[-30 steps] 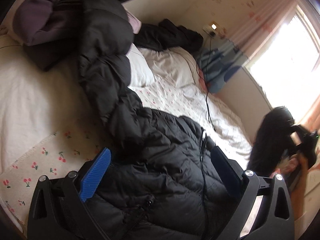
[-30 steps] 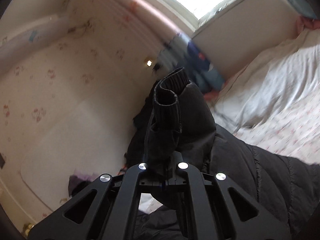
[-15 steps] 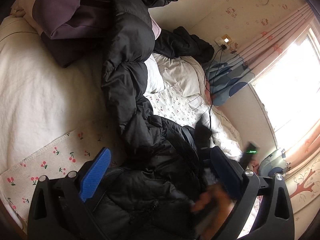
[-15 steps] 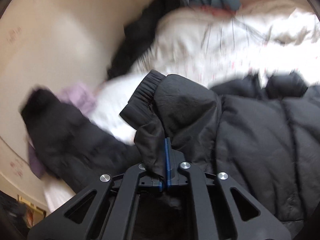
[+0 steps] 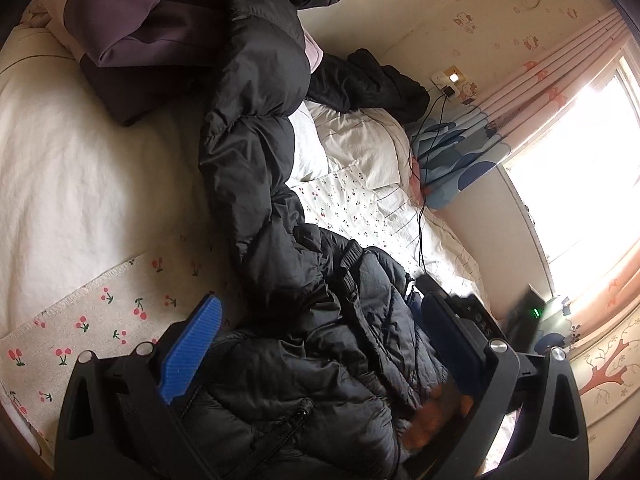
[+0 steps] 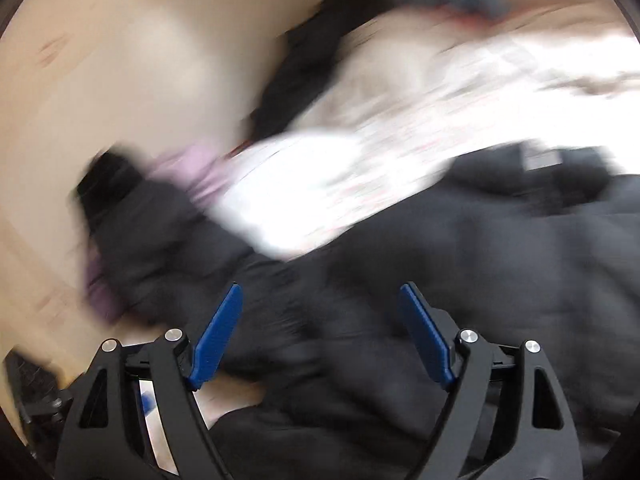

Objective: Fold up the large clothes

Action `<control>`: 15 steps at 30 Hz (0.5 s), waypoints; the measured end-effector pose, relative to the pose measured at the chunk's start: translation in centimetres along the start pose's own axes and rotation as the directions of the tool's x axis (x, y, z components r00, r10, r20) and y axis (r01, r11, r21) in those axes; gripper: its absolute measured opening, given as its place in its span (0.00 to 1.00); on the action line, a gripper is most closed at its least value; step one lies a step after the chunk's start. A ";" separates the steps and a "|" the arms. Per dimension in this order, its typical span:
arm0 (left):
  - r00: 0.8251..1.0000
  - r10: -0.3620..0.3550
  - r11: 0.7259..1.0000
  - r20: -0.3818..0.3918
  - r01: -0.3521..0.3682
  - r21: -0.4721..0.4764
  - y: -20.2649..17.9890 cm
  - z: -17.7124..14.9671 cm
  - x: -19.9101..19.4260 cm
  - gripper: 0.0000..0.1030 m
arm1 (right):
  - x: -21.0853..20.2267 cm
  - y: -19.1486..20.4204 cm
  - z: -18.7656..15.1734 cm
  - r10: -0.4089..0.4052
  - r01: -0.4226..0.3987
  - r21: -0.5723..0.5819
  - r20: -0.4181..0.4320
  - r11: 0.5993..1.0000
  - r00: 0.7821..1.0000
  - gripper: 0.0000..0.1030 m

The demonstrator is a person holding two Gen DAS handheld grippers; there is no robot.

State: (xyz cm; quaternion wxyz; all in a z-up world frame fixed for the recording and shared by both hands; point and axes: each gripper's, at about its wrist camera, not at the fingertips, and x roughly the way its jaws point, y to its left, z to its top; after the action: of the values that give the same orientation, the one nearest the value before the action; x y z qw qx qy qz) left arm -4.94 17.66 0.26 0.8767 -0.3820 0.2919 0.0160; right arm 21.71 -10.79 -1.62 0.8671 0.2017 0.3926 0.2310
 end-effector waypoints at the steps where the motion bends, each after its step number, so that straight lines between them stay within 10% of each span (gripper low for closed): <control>1: 1.000 0.001 1.000 -0.001 -0.001 0.003 -0.1 -0.1 0.1 0.93 | -0.8 -1.2 -0.1 -0.085 0.085 0.016 0.026 0.996 0.996 0.79; 3: 1.000 0.002 1.000 -0.006 -0.002 0.015 -0.4 -0.2 0.2 0.93 | -1.6 -4.8 -1.0 -0.266 0.262 0.084 0.027 0.961 0.964 0.85; 6: 1.000 0.010 0.998 -0.017 -0.009 0.055 -1.3 -0.7 0.8 0.93 | 3.2 -9.4 -3.1 -0.254 0.286 0.090 -0.269 0.954 0.929 0.85; 12: 0.996 0.033 0.974 0.088 -0.052 0.219 -3.4 -0.3 -1.0 0.93 | -4.9 -4.6 -5.6 -0.113 0.119 0.045 -0.104 0.992 0.988 0.85; 15: 0.952 0.071 0.880 0.297 -0.200 0.432 -5.2 1.1 -4.2 0.93 | -9.3 -2.9 -10.2 -0.036 0.037 0.024 -0.047 0.999 0.998 0.89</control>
State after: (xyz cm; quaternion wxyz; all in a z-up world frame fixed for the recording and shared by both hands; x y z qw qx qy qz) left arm -6.55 15.58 6.48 0.9701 -0.1378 0.1904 0.0611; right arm 9.05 -16.59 -3.91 0.8593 0.1998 0.4191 0.2147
